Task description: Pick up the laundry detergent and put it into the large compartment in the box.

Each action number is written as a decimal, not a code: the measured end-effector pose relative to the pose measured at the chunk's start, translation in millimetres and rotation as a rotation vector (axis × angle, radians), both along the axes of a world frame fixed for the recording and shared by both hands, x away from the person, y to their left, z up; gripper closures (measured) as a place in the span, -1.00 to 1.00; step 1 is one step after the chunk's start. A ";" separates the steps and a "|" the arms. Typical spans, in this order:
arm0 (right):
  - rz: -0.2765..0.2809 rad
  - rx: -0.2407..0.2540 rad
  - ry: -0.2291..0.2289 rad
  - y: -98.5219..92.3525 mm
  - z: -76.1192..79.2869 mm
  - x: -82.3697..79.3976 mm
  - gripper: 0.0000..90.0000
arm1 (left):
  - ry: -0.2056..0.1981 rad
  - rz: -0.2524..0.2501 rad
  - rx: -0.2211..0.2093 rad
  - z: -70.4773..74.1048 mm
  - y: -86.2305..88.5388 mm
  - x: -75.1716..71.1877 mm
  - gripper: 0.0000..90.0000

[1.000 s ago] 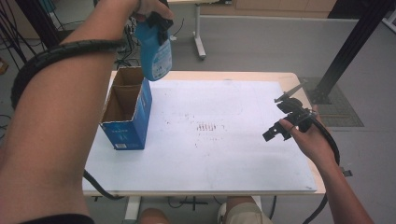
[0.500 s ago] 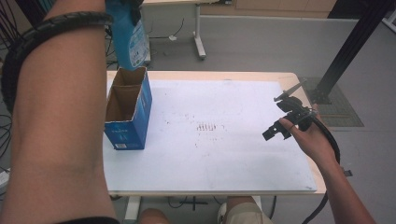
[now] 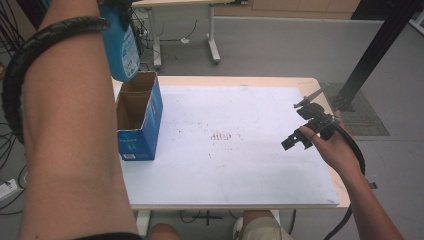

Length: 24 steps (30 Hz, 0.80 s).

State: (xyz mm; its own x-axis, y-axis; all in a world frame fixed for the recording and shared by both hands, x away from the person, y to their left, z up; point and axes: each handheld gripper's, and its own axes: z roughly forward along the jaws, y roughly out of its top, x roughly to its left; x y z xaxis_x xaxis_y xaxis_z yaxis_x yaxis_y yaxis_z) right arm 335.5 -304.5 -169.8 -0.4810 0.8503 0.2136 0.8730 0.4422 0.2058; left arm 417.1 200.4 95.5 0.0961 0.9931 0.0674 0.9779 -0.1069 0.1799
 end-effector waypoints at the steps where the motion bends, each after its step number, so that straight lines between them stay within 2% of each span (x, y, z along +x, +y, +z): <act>1: 0.000 0.001 0.000 0.0 -0.2 0.0 -0.80 | 0.002 0.003 -0.004 -2.4 1.8 0.1 -0.16; 15: 0.005 -0.004 0.003 1.8 -4.8 0.7 -0.80 | 0.035 0.052 -0.037 -52.0 24.9 6.2 -0.16; 18: 0.003 -0.005 0.007 2.6 -6.0 1.5 -0.80 | 0.039 0.060 -0.035 -64.1 27.9 7.8 -0.16; 24: 0.009 -0.003 0.006 4.7 -9.2 1.9 -0.80 | 0.055 0.078 -0.057 -91.0 37.2 11.3 -0.16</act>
